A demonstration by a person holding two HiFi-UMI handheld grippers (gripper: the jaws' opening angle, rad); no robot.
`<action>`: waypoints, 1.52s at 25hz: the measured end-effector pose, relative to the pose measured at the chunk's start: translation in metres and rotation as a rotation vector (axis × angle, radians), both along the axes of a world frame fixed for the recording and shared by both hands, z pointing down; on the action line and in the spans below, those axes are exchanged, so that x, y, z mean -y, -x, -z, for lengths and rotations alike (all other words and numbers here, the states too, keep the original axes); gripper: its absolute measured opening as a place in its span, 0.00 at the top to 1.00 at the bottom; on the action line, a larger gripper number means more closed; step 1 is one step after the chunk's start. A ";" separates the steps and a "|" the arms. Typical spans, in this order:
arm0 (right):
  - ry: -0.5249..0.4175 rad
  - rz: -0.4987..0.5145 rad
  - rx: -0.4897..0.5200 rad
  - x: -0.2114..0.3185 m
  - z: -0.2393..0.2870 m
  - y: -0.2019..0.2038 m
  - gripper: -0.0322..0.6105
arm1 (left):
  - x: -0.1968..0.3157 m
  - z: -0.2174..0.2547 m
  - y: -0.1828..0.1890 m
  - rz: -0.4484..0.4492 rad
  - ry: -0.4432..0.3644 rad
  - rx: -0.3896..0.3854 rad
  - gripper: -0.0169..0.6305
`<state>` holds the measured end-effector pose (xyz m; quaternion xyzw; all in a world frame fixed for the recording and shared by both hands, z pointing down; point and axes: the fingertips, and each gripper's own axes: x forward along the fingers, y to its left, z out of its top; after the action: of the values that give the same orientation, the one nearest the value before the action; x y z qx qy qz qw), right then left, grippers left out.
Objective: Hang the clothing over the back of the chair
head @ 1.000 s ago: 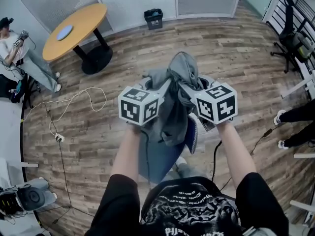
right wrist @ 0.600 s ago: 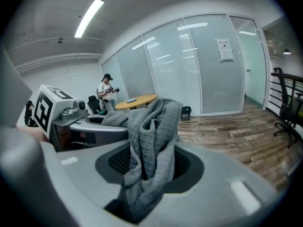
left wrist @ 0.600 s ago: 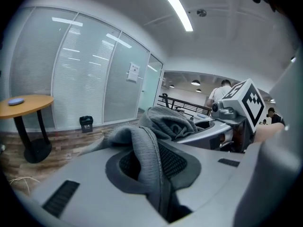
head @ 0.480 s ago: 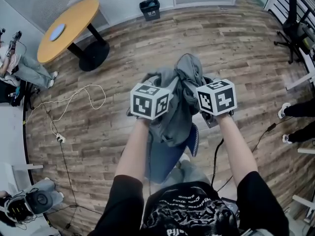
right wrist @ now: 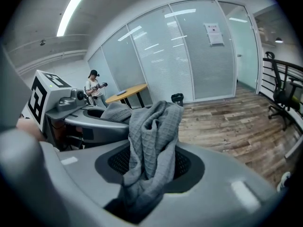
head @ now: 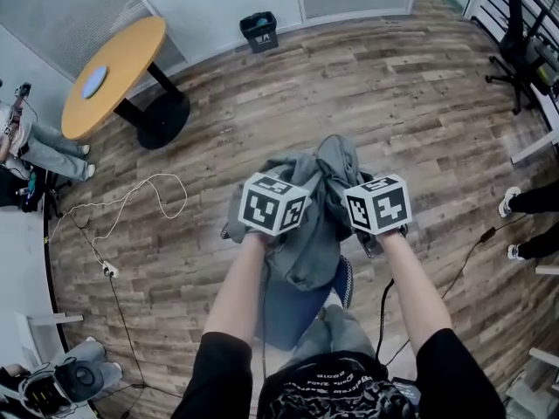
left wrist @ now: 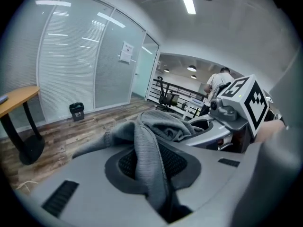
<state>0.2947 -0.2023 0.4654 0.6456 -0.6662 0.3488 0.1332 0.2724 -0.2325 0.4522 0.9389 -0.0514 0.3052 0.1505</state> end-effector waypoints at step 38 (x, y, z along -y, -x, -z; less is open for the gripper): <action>0.048 -0.073 0.010 -0.025 -0.015 -0.018 0.44 | -0.010 -0.027 0.005 -0.197 0.107 0.262 0.69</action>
<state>0.3125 -0.1769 0.4808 0.6643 -0.6344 0.3725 0.1324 0.2670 -0.2225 0.4789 0.8823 0.0379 0.4404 0.1620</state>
